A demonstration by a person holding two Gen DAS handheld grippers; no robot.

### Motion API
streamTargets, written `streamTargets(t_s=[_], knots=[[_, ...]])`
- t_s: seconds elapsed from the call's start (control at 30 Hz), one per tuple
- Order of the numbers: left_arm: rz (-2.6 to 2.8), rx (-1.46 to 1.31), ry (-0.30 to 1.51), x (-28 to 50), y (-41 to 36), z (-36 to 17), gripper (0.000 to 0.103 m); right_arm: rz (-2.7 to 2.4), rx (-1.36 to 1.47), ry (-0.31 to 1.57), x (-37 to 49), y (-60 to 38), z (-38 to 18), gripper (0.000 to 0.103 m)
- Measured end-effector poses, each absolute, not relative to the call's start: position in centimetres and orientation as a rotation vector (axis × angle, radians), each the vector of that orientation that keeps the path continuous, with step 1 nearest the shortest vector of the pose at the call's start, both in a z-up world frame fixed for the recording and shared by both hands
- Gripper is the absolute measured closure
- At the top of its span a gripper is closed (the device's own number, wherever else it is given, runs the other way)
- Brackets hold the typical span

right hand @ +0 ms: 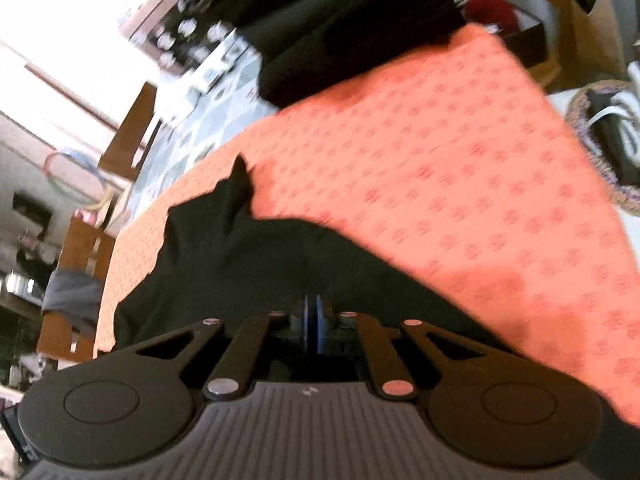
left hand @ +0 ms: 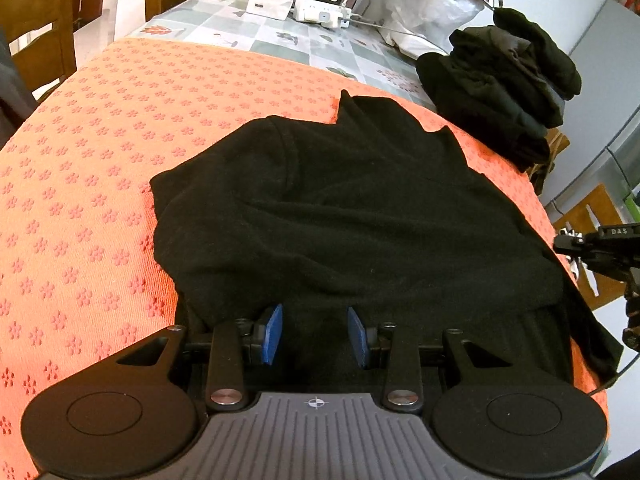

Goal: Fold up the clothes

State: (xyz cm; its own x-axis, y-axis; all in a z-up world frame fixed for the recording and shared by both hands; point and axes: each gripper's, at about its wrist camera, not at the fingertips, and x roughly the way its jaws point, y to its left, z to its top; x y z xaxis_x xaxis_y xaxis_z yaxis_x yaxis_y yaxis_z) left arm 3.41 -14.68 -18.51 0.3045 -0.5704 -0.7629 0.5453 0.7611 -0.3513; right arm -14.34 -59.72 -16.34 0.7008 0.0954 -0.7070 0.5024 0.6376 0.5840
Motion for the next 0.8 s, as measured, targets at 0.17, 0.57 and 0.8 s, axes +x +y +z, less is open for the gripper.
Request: streamTargets(t_s=[0.17, 0.57, 0.8], knots=[[-0.736, -0.036, 1.018, 3.2, -14.6, -18.5, 0.061, -0.27, 0.793, 0.771, -15.6, -60.2, -15.2, 0.095], [-0.732, 0.008, 0.99, 2.1, -15.3, -17.3, 0.033, -0.172, 0.62, 0.783, -17.3, -56.0, -14.0, 0.072], [-0.714, -0.006, 0.984, 2.1, -14.2, -16.8, 0.035, -0.087, 0.48, 0.83, -17.9, -52.8, -14.8, 0.063]])
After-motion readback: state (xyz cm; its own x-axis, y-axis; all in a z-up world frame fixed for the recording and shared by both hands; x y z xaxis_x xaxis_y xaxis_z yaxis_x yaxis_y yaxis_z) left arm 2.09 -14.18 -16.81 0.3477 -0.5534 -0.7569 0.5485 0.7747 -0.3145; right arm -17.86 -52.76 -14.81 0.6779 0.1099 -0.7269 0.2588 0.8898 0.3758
